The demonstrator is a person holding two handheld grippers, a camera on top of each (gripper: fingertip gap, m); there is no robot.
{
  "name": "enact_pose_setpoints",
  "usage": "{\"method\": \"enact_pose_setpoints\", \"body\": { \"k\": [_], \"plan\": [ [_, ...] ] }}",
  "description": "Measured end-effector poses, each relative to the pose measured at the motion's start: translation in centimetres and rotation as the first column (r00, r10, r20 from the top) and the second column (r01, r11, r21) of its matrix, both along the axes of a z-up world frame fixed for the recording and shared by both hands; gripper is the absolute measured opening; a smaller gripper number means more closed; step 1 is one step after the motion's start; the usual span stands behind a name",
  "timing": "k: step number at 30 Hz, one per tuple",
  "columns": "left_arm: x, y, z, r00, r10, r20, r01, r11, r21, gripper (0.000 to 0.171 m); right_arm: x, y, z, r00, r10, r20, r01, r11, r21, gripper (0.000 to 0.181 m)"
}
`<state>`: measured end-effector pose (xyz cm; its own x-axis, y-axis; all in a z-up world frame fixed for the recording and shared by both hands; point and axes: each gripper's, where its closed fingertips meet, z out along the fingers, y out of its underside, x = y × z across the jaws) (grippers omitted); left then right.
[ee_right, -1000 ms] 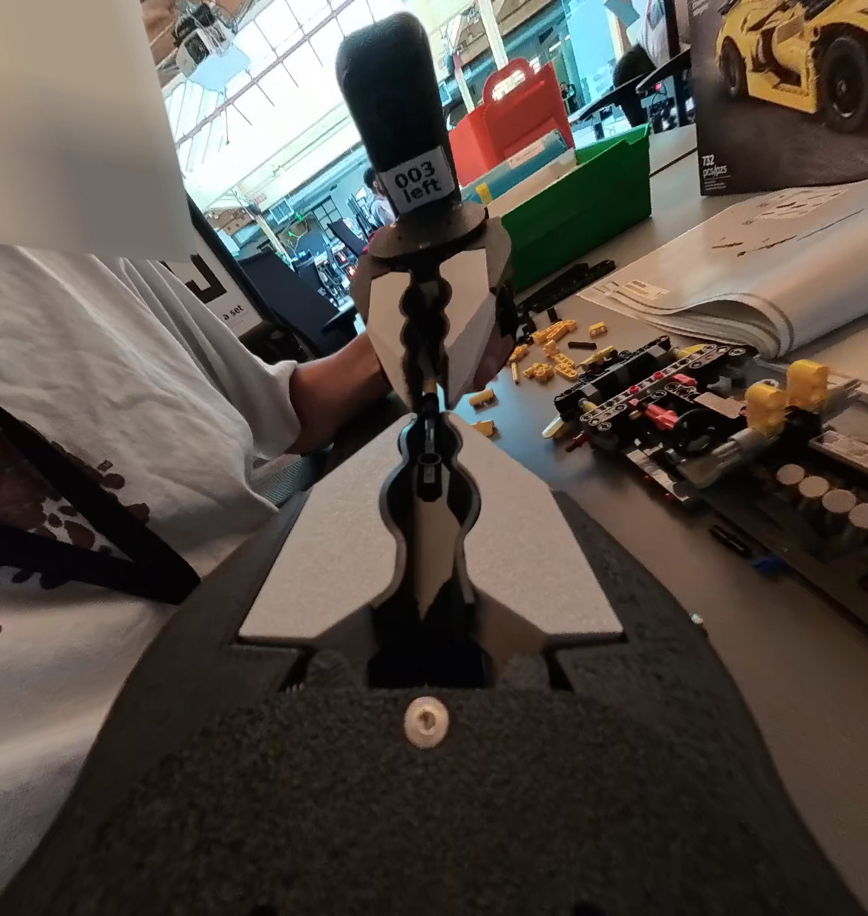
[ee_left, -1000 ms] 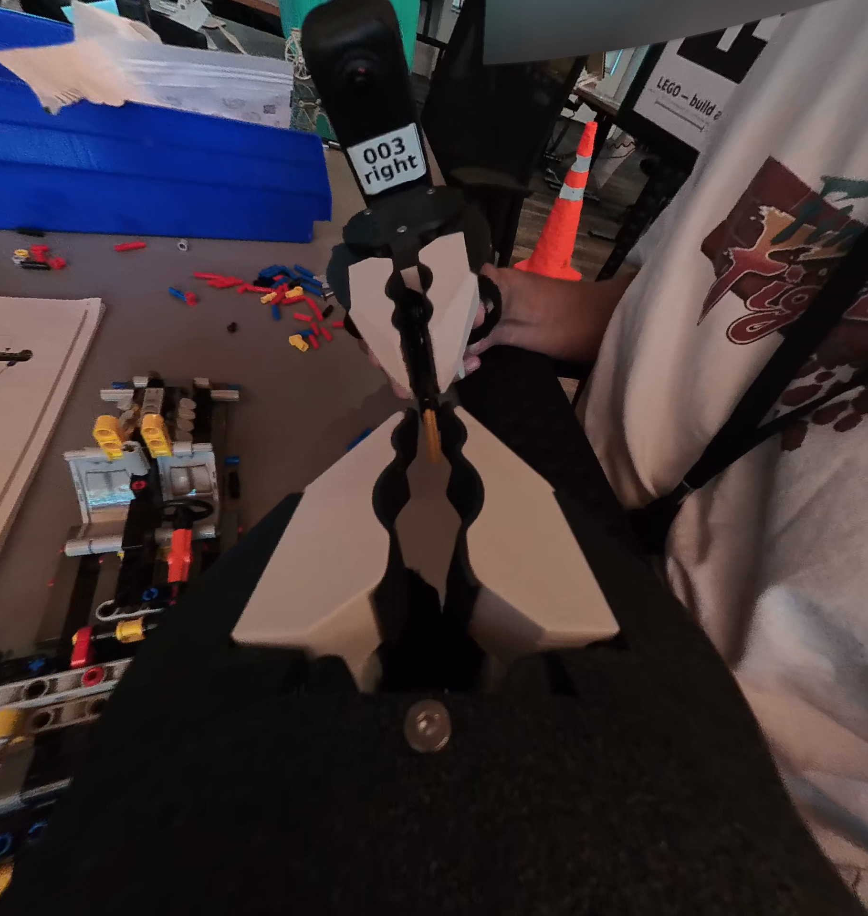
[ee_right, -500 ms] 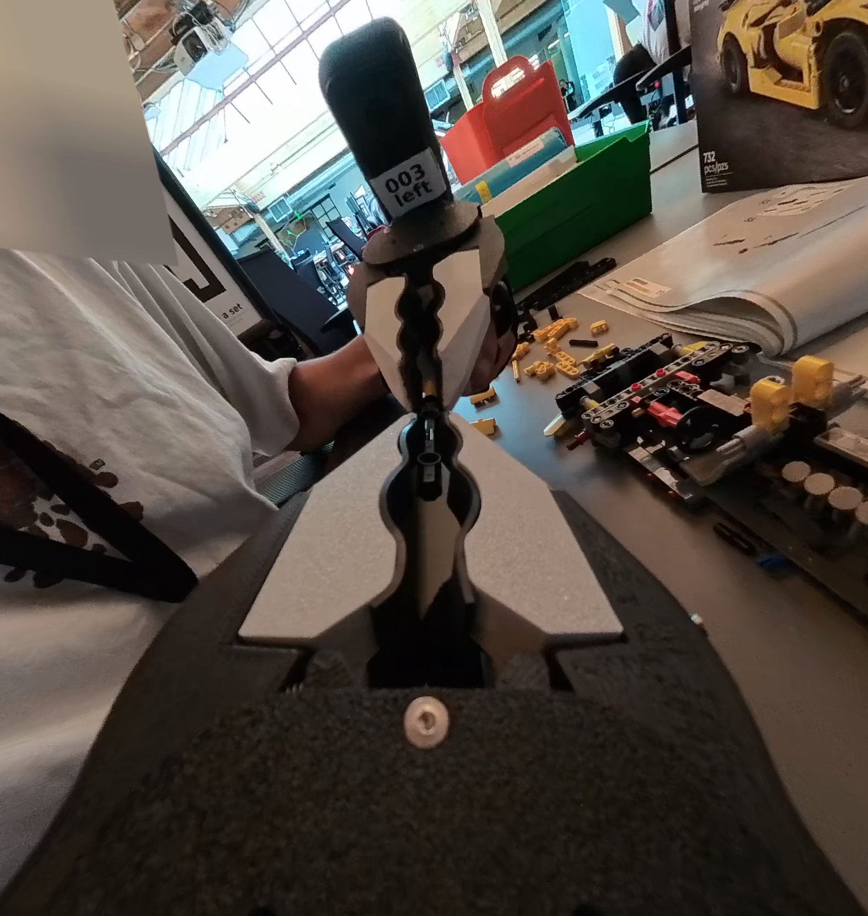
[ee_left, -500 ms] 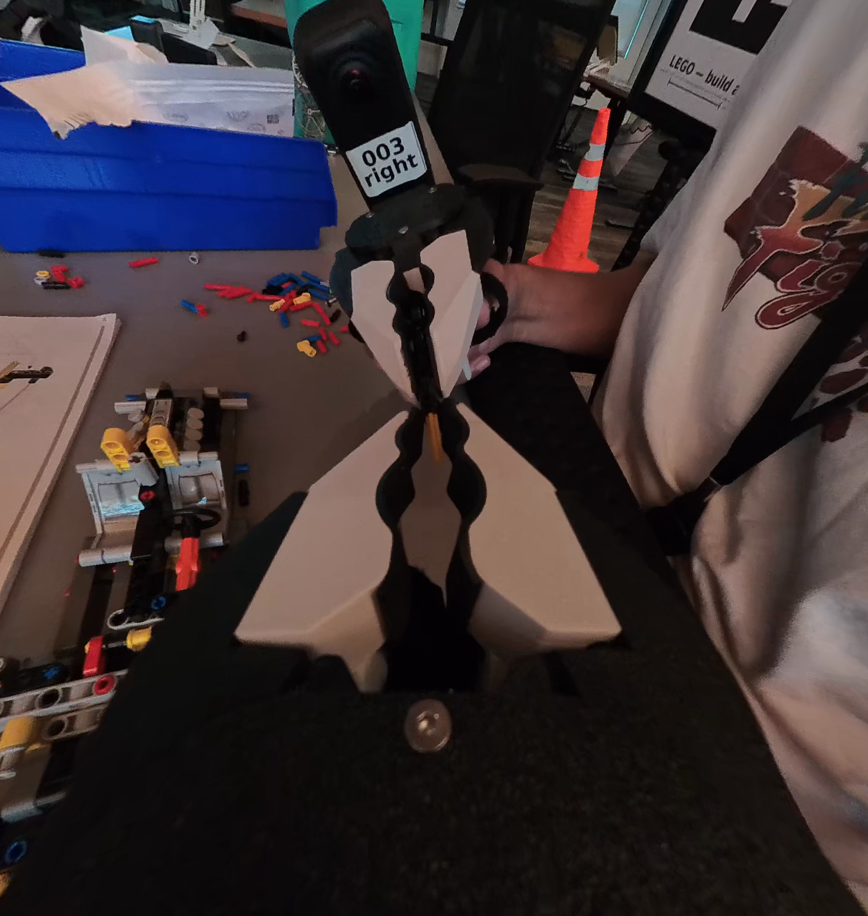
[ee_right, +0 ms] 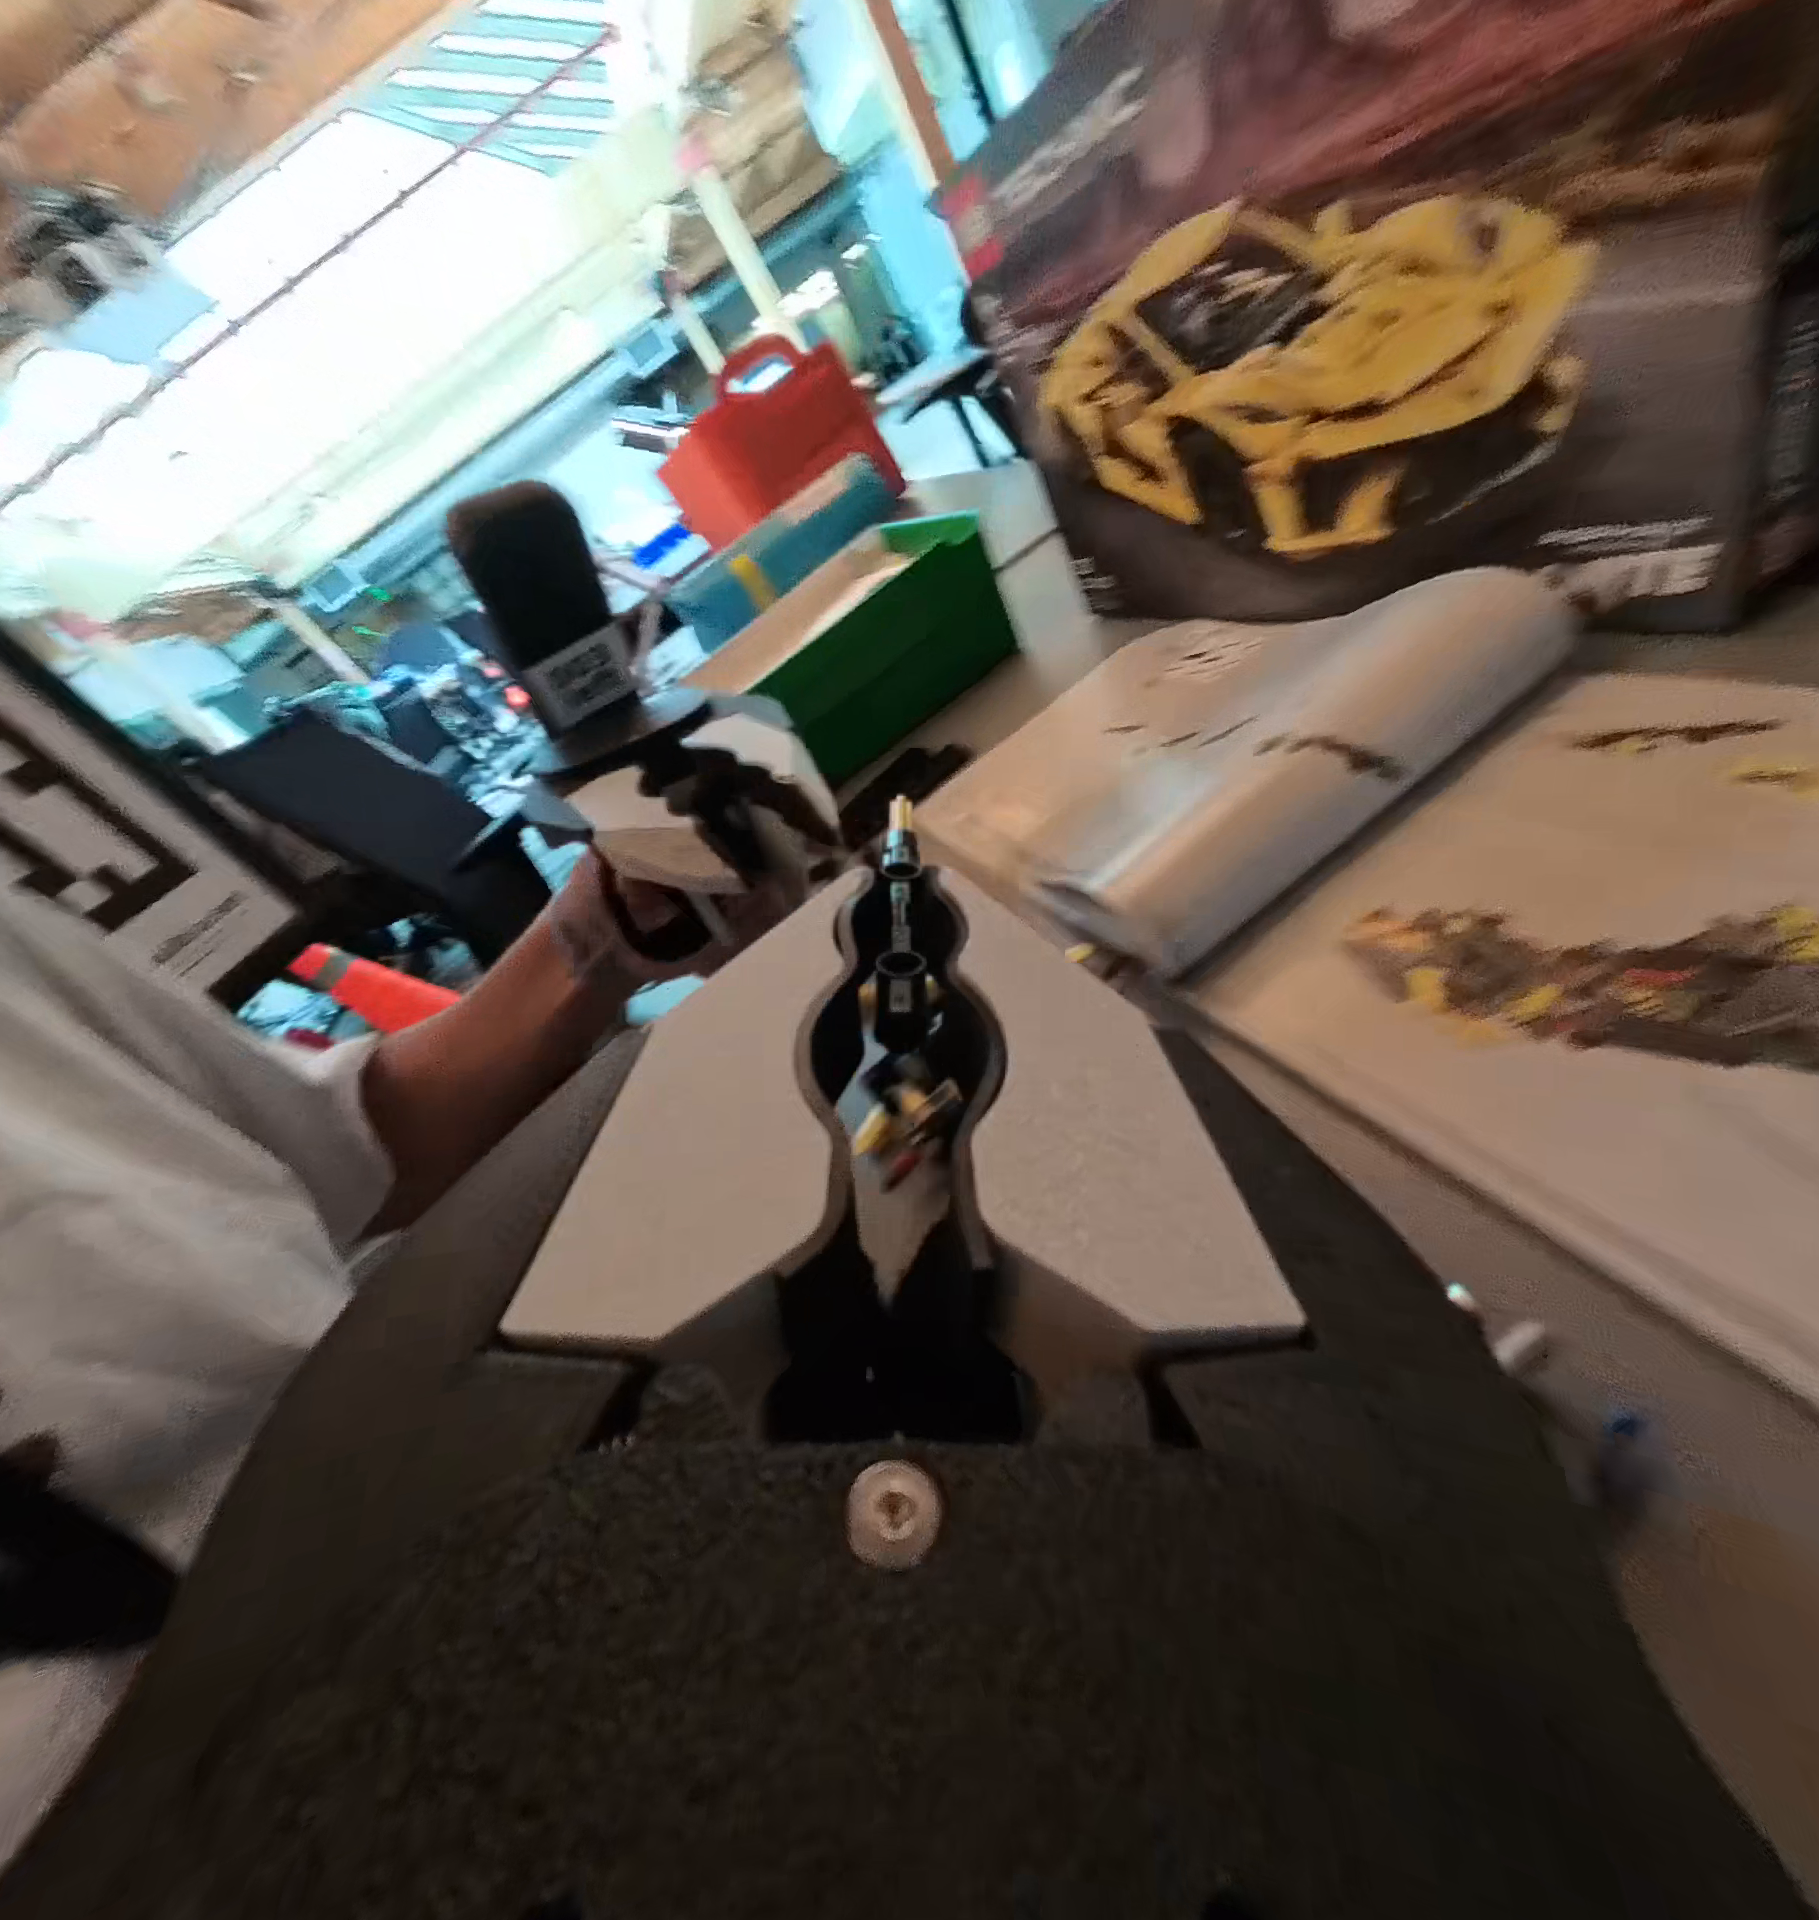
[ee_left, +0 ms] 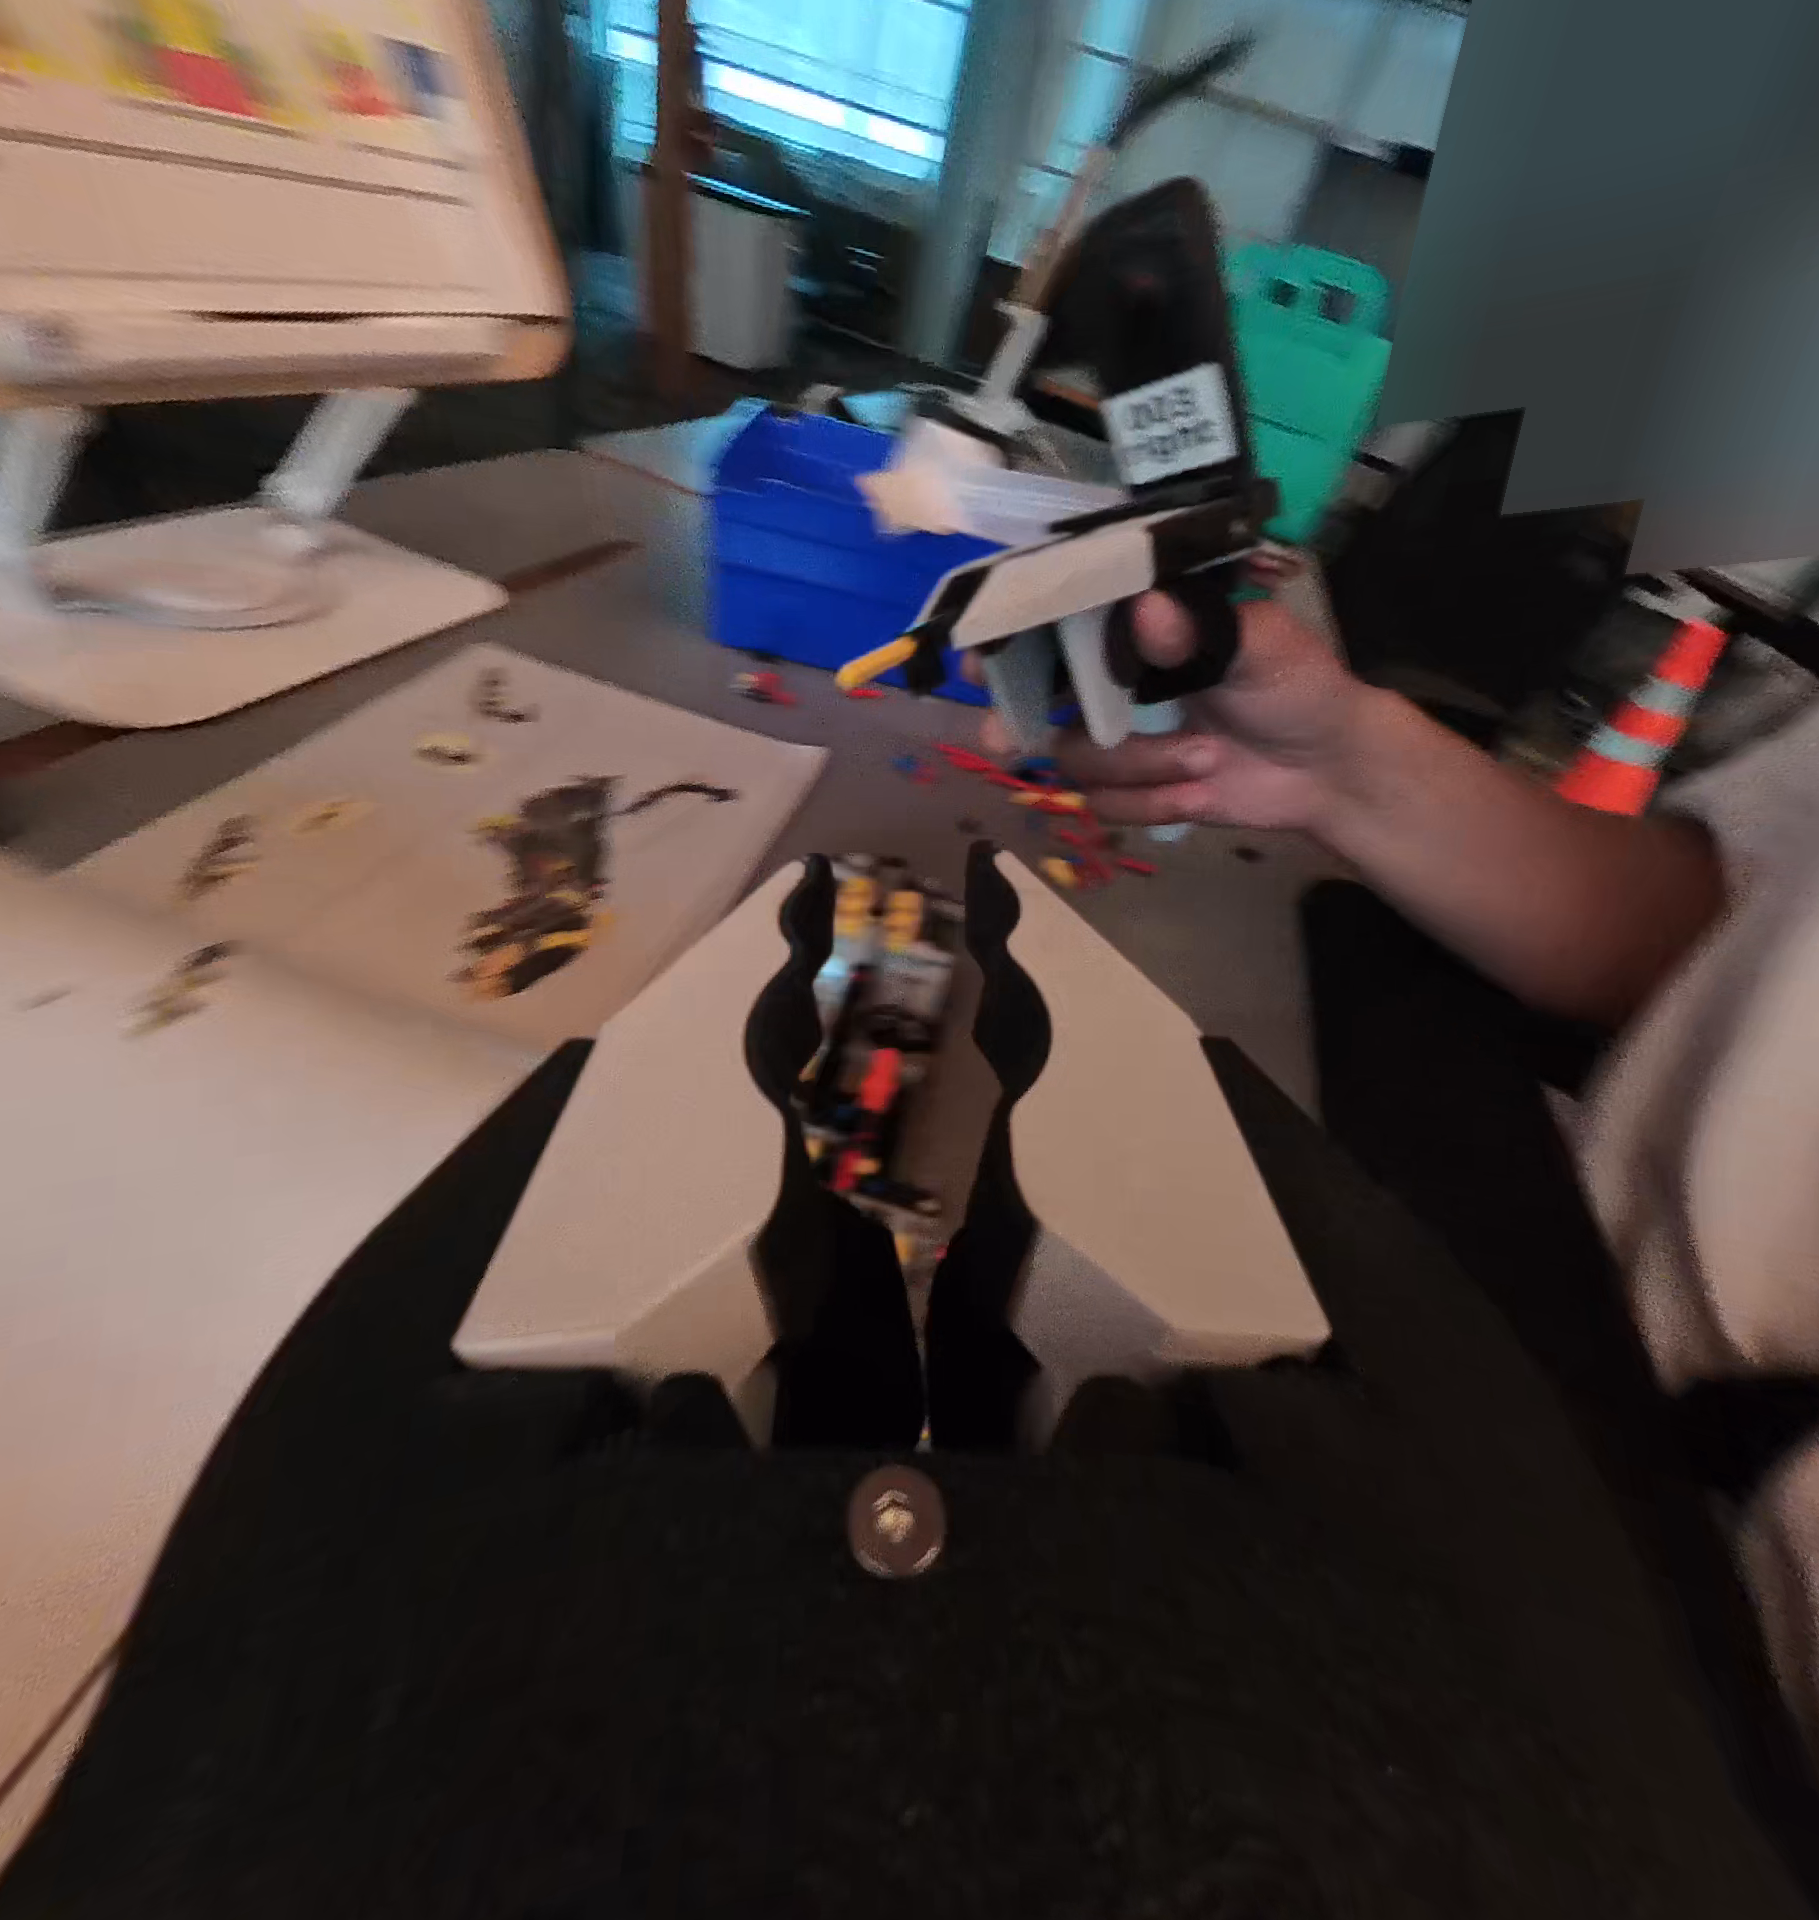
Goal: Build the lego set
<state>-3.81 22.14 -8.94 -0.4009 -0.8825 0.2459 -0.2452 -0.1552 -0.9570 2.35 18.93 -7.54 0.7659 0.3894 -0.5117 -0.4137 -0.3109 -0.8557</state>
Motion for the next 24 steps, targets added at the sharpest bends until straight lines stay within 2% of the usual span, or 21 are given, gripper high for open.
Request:
{"method": "enact_pose_setpoints", "body": {
  "k": [3,5,7,11,15,18,21,24],
  "plan": [
    [0.6,5.4,-1.4,0.971,0.23,-0.07,-0.23,0.973,-0.003,0.022,3.3,3.5,-0.5,0.998,-0.07,-0.002,0.07,0.995,-0.069,0.006],
    [0.5,8.5,-3.2,0.914,0.382,-0.139,-0.379,0.924,0.048,0.02,4.5,4.8,-1.3,0.994,-0.111,0.001,0.111,0.992,-0.058,0.005],
    [0.3,10.1,-4.5,0.873,0.449,-0.189,-0.444,0.893,0.074,0.02,4.4,4.6,-1.8,0.993,-0.116,-0.039,0.114,0.993,-0.037,0.005],
    [0.3,10.2,-5.3,0.869,0.427,-0.25,-0.44,0.898,0.007,0.019,5.5,2.9,-3.5,0.985,-0.168,0.051,0.17,0.985,-0.034,0.006],
    [0.5,9.6,-5.6,0.877,0.392,-0.277,-0.421,0.906,-0.052,0.019,7.2,1.9,-2.4,0.978,-0.209,0.006,0.209,0.978,-0.013,0.005],
    [0.8,9.1,-5.9,0.886,0.365,-0.285,-0.4,0.913,-0.076,0.019,7.5,2.0,-3.5,0.976,-0.216,0.014,0.216,0.975,-0.045,0.006],
    [0.9,8.7,-6.0,0.891,0.347,-0.293,-0.386,0.918,-0.086,0.019,6.8,2.4,-4.9,0.983,-0.183,0.009,0.183,0.978,-0.103,0.006],
    [1.0,8.1,-5.5,0.908,0.323,-0.268,-0.36,0.928,-0.101,0.019,6.0,2.5,-4.4,0.988,-0.131,-0.077,0.123,0.987,-0.099,0.005]
  ]
}}
